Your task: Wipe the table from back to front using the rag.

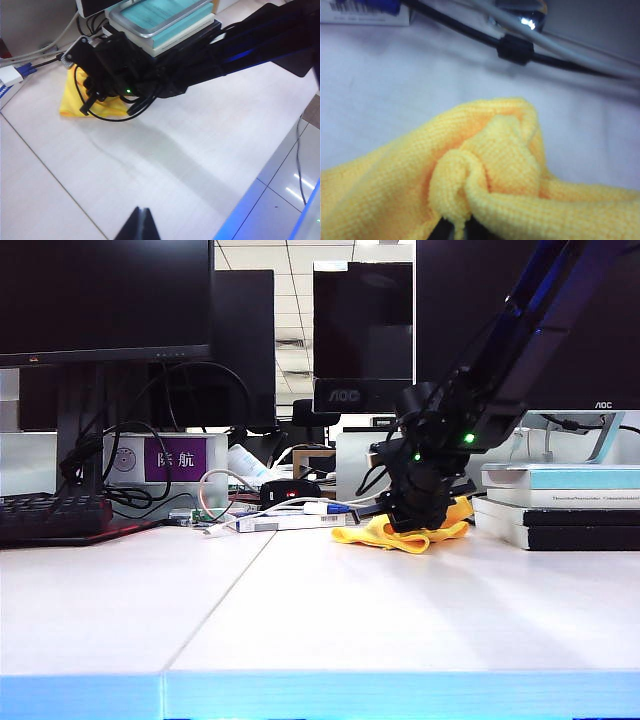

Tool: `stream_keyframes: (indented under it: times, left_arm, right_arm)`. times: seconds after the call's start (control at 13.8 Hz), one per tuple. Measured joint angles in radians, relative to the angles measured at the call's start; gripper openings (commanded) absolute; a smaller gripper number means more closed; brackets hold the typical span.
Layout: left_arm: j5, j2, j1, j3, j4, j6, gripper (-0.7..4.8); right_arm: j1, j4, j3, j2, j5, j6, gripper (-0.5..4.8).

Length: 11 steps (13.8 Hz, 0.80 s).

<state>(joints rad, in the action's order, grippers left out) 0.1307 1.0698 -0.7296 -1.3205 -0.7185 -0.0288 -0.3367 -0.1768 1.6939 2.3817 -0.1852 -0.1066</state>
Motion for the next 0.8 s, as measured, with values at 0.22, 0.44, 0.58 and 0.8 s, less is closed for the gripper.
stream_keyframes:
  times: [0.22,0.44,0.58,0.8]
  left_arm:
    - [0.0,0.0,0.0,0.0,0.0,0.0,-0.06]
    - [0.0,0.0,0.0,0.0,0.0,0.0,-0.06]
    - [0.0,0.0,0.0,0.0,0.0,0.0,-0.06]
    - [0.0,0.001,0.0,0.0,0.0,0.0,-0.05]
  right_arm:
    - [0.008,-0.023,0.063,0.052,0.003,-0.005,-0.02]
    - [0.014,-0.044,0.125,0.1,0.003,-0.02,-0.02]
    - [0.02,-0.051,0.183,0.142,0.005,-0.033,-0.02]
    - [0.026,-0.051,0.27,0.198,0.013,-0.057,-0.02]
